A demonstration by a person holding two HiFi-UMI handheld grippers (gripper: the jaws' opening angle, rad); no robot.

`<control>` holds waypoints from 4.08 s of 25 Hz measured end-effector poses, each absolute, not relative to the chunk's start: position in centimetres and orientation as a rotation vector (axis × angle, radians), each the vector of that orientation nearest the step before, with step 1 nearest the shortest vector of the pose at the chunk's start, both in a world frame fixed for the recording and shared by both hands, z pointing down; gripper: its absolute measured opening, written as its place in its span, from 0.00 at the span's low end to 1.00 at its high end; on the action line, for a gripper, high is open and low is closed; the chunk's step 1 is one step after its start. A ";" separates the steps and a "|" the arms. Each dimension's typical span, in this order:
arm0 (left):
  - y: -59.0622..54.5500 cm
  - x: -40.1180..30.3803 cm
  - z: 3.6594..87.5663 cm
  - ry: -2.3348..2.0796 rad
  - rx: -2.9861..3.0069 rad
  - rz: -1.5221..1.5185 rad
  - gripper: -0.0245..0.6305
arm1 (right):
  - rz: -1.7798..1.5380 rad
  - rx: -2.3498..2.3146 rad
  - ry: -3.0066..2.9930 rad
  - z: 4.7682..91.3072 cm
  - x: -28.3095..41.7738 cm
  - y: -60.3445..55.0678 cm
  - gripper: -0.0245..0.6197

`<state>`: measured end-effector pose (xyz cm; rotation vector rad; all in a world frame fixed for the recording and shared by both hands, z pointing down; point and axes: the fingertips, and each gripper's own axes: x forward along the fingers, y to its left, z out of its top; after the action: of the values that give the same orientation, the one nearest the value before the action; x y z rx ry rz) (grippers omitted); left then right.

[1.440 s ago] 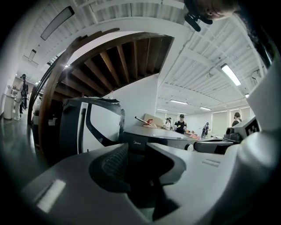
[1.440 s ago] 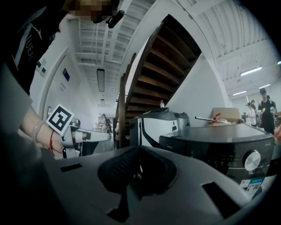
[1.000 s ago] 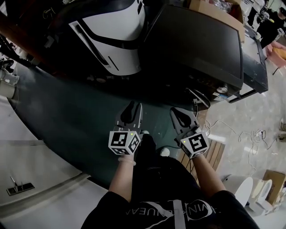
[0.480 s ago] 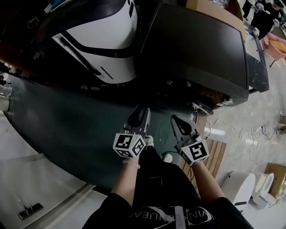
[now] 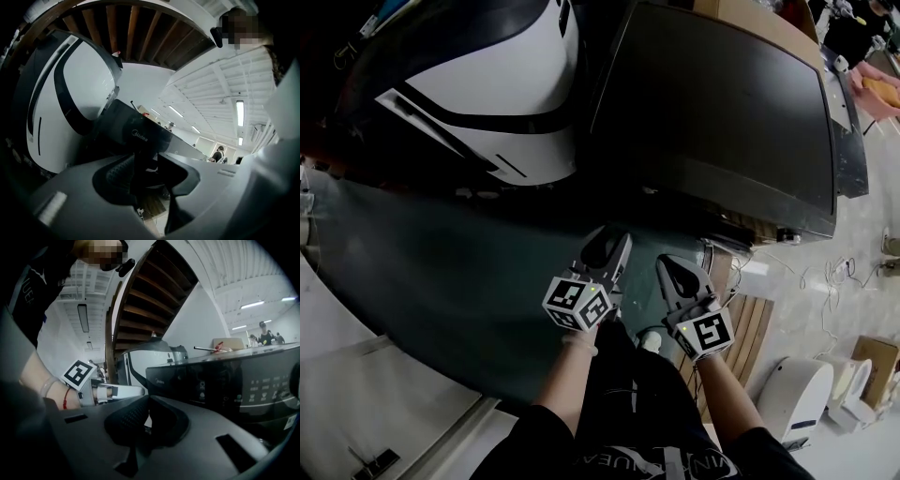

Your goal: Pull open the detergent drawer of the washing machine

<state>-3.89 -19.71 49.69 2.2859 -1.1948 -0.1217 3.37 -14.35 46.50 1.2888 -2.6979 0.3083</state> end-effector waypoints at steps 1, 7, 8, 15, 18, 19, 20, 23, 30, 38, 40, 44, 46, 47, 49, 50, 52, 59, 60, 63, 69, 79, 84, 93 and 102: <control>-20.3 -3.6 50.1 -1.174 2.280 -0.133 0.25 | 0.316 1.293 -2.691 46.9 3.4 -14.7 0.06; -23.5 -2.4 51.9 -1.081 2.211 -0.251 0.27 | 0.357 1.321 -2.649 49.2 3.7 -16.3 0.06; -23.9 -2.2 52.1 -1.068 2.206 -0.264 0.27 | 0.363 1.326 -2.644 49.5 3.7 -16.5 0.06; -25.8 -1.7 52.6 -0.976 2.139 -0.434 0.31 | 0.417 1.344 -2.617 51.1 3.6 -17.3 0.06; -26.3 -1.8 52.3 -0.930 2.101 -0.514 0.31 | 0.411 1.350 -2.621 51.6 3.5 -17.5 0.06; -26.5 -1.8 52.3 -0.916 2.093 -0.535 0.31 | 0.425 1.352 -2.618 51.7 3.5 -17.5 0.06; -26.6 -1.8 52.2 -0.903 2.089 -0.551 0.31 | 0.436 1.354 -2.617 51.8 3.4 -17.5 0.06; -27.0 -1.5 52.0 -0.874 2.093 -0.574 0.31 | 0.428 1.375 -2.626 51.7 3.3 -17.7 0.06; -27.0 -1.2 52.3 -0.741 1.986 -0.712 0.31 | 0.456 1.399 -2.633 52.1 2.9 -17.6 0.06; -27.5 -2.2 52.1 -0.663 1.851 -0.976 0.30 | 0.478 1.429 -2.612 51.7 3.0 -17.4 0.06; -27.3 -2.1 52.1 -0.656 1.849 -0.973 0.28 | 0.472 1.428 -2.597 52.1 3.3 -17.0 0.06; -26.7 -2.1 52.1 -0.650 1.846 -0.966 0.27 | 0.441 1.415 -2.630 52.0 3.3 -16.4 0.06; -26.3 -2.3 52.2 -0.653 1.845 -0.969 0.27 | 0.435 1.416 -2.623 52.0 3.4 -16.3 0.06; -26.1 -2.3 52.2 -0.653 1.846 -0.970 0.27 | 0.424 1.411 -2.615 52.1 3.4 -16.3 0.06; -25.7 -2.4 52.1 -0.649 1.854 -0.964 0.27 | 0.434 1.417 -2.609 51.7 3.3 -16.3 0.06; -25.4 -2.5 52.1 -0.647 1.859 -0.959 0.27 | 0.451 1.423 -2.609 51.4 3.2 -16.3 0.06; -25.0 -2.6 52.1 -0.647 1.864 -0.951 0.27 | 0.463 1.431 -2.617 50.9 3.0 -16.3 0.06; -23.5 -2.8 52.1 -0.653 1.860 -0.952 0.27 | 0.410 1.383 -2.675 50.3 2.5 -15.6 0.06; -23.2 -2.9 52.1 -0.654 1.860 -0.953 0.27 | 0.406 1.375 -2.668 50.5 2.6 -15.4 0.06; -22.5 -3.1 52.2 -0.661 1.860 -0.949 0.27 | 0.414 1.366 -2.672 50.2 2.3 -15.1 0.06; -20.9 -3.5 52.2 -0.678 1.859 -0.947 0.27 | 0.339 1.304 -2.677 50.5 2.0 -13.7 0.06; -18.5 -4.2 52.3 -0.714 1.842 -0.968 0.27 | 0.322 1.259 -2.694 49.9 1.9 -11.9 0.06; -17.4 -4.5 52.2 -0.724 1.839 -0.969 0.27 | 0.313 1.237 -2.705 49.8 1.7 -10.9 0.06; -16.0 -4.9 52.3 -0.741 1.832 -0.972 0.27 | 0.301 1.201 -2.722 49.5 1.2 -9.9 0.06; -14.7 -5.3 52.5 -0.749 1.820 -0.975 0.27 | 0.299 1.172 -2.729 49.5 0.8 -9.1 0.06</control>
<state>-5.28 -14.67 52.54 1.8202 -0.7494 -0.9749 0.84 -9.12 49.50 1.1721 -2.7287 0.2988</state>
